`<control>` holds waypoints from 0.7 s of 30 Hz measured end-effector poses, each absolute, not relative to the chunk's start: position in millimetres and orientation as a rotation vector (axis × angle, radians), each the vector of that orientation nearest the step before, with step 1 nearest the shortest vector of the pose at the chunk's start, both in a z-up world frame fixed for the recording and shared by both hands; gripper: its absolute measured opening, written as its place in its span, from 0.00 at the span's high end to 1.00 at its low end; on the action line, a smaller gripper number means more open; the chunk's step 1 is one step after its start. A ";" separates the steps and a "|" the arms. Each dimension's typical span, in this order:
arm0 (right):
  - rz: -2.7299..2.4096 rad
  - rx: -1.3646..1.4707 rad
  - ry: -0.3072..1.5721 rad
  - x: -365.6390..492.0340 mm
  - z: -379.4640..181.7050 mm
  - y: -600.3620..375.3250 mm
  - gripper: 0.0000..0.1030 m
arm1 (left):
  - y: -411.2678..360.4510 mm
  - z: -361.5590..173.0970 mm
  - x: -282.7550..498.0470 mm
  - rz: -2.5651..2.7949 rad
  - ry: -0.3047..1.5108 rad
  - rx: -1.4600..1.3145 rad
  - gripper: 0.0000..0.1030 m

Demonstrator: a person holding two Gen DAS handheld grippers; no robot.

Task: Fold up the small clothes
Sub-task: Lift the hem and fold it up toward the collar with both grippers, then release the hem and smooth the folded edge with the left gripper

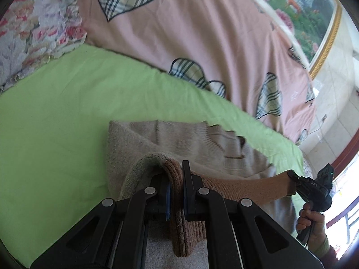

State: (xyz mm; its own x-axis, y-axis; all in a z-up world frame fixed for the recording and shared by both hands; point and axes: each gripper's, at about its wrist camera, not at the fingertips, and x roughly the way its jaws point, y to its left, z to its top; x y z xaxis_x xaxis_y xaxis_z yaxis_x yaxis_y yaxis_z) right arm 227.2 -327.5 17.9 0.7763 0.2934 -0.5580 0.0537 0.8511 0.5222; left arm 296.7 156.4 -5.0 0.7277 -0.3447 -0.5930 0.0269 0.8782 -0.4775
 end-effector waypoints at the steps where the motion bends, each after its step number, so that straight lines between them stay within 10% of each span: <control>1: 0.112 0.530 0.693 231.3 12.3 -327.5 0.91 | 157.0 -11.6 304.6 -0.209 0.746 -0.464 0.94; 21: 0.464 0.232 0.909 191.7 5.4 -211.4 0.71 | 44.2 -18.4 240.1 -0.508 0.954 -0.317 0.73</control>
State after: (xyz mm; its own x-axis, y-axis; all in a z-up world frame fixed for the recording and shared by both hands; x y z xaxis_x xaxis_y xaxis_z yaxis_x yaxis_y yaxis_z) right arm 191.7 -211.4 5.4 0.5249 0.4796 -0.7032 -0.2875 0.8775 0.3839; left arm 240.1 44.2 -18.4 0.4753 -0.5428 -0.6924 0.2713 0.8391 -0.4715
